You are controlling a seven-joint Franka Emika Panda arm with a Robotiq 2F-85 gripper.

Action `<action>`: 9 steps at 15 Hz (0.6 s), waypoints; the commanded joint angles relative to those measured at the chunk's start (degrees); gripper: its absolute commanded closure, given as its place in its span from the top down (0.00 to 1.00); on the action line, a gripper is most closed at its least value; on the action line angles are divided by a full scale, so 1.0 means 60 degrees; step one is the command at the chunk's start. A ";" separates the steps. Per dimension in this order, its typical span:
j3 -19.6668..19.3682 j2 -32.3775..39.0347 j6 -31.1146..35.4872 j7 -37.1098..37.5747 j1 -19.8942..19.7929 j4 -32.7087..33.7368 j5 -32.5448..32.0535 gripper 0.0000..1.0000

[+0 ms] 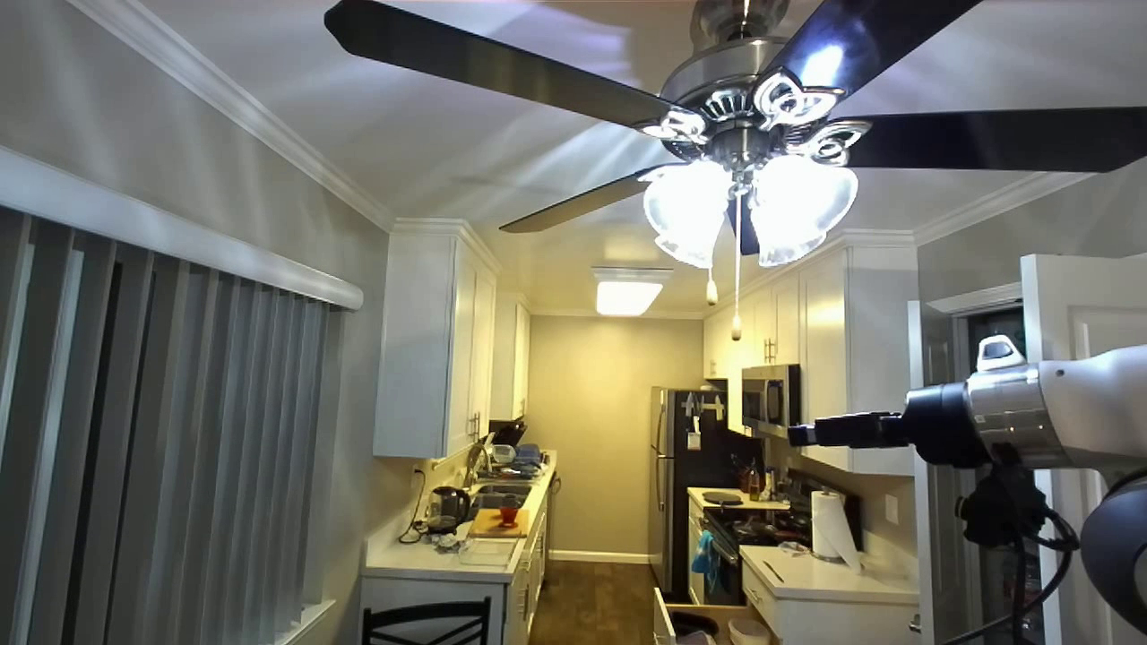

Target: Turn off the chandelier.

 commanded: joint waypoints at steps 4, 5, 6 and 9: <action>-0.0002 0.0003 -0.0013 -0.0015 -0.0002 0.0011 0.0012 1.00; -0.0002 0.0003 -0.0013 -0.0015 -0.0002 0.0011 0.0012 1.00; -0.0128 -0.0061 -0.0170 -0.0102 -0.0004 0.0140 -0.0018 1.00; 0.0164 0.0469 -0.0132 -0.0121 -0.0570 0.1467 -0.0282 1.00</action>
